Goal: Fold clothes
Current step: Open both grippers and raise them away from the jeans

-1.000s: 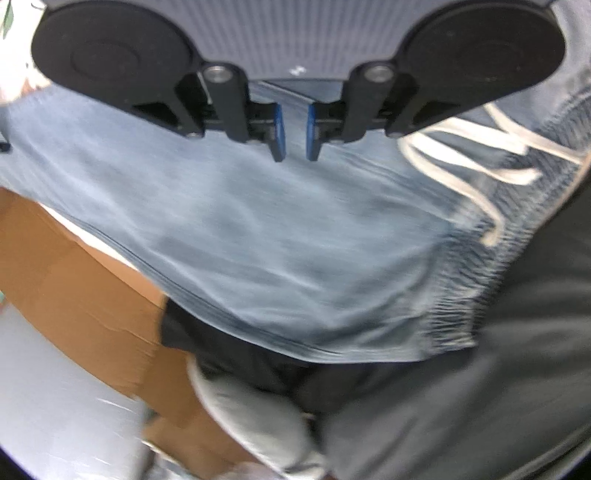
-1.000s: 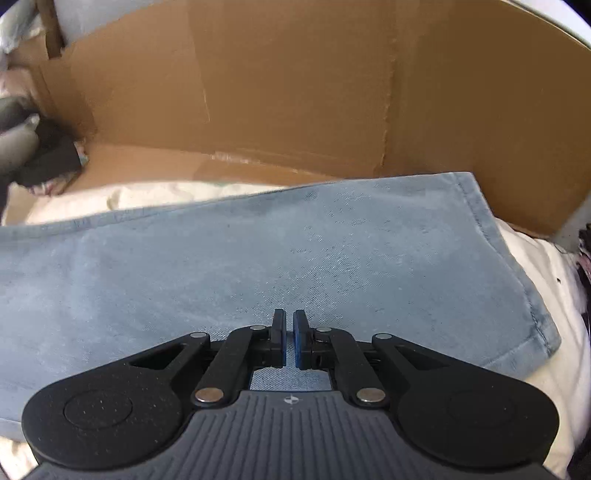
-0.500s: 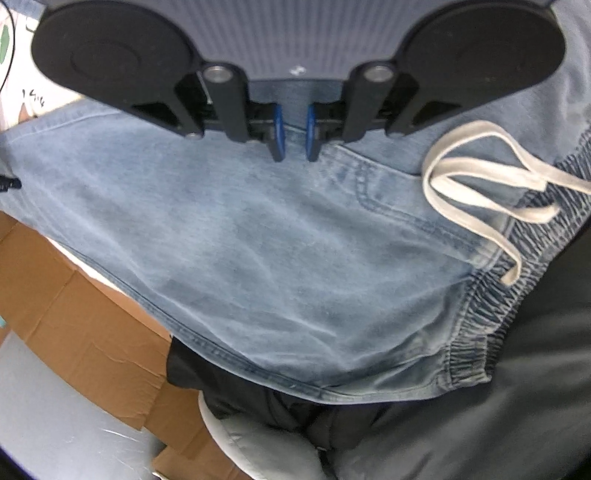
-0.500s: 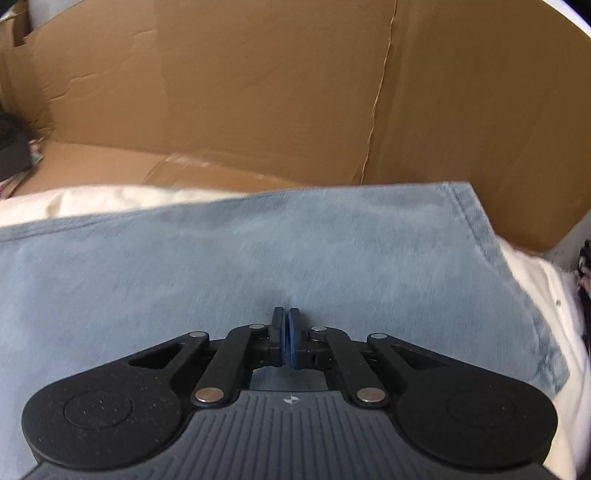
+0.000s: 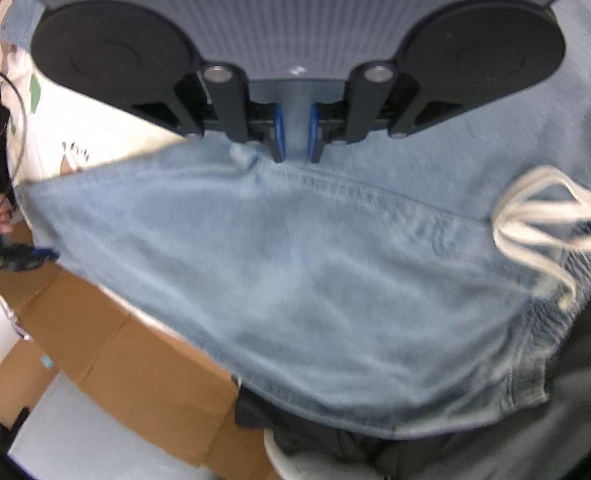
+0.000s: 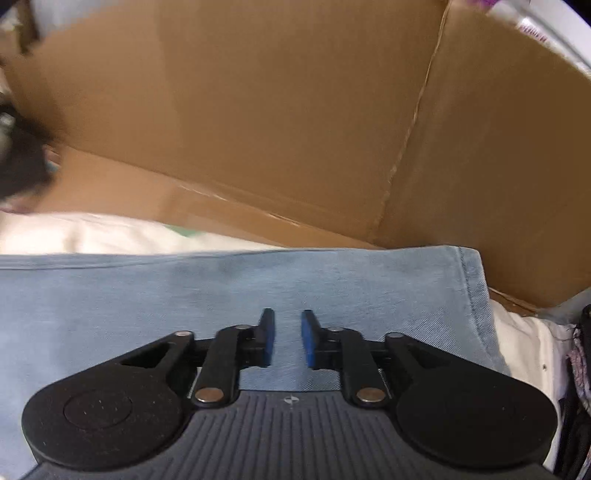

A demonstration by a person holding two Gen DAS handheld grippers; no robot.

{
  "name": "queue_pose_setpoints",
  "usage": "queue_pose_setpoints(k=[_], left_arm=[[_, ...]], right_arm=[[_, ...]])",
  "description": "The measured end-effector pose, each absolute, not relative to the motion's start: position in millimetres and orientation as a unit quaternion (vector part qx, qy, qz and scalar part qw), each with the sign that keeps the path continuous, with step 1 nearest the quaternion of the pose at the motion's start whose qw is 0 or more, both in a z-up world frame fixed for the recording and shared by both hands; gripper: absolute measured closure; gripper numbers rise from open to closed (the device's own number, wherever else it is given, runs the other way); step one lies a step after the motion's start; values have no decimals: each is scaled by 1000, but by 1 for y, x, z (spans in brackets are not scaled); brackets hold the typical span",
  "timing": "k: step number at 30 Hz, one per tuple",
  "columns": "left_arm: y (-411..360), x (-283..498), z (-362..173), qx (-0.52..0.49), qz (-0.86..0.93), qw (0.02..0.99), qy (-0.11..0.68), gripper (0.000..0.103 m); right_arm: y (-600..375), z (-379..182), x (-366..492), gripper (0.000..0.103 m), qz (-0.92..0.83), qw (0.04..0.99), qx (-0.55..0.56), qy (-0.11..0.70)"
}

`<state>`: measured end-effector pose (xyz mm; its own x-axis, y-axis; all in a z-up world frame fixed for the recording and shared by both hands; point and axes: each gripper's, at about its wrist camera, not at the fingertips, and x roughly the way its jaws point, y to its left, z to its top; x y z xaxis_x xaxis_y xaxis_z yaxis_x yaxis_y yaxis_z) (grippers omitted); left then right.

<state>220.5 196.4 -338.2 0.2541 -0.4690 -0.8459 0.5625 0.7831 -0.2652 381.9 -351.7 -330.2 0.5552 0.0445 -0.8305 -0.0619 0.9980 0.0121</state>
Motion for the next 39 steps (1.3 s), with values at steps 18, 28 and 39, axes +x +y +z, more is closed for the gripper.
queue_pose_setpoints(k=[18,28,39], left_arm=[[176,215,-333,60,-339,791,506,95],[169,218,-339,86,-326,787,517,98],[242,221,-295,41,-260,804,533,92]], right_arm=[[-378,-257,203,65,153,853,-57,496],[-437,-261,113,65,166,828,-59,532],[-463,-273,48,65,132,831,44,539]])
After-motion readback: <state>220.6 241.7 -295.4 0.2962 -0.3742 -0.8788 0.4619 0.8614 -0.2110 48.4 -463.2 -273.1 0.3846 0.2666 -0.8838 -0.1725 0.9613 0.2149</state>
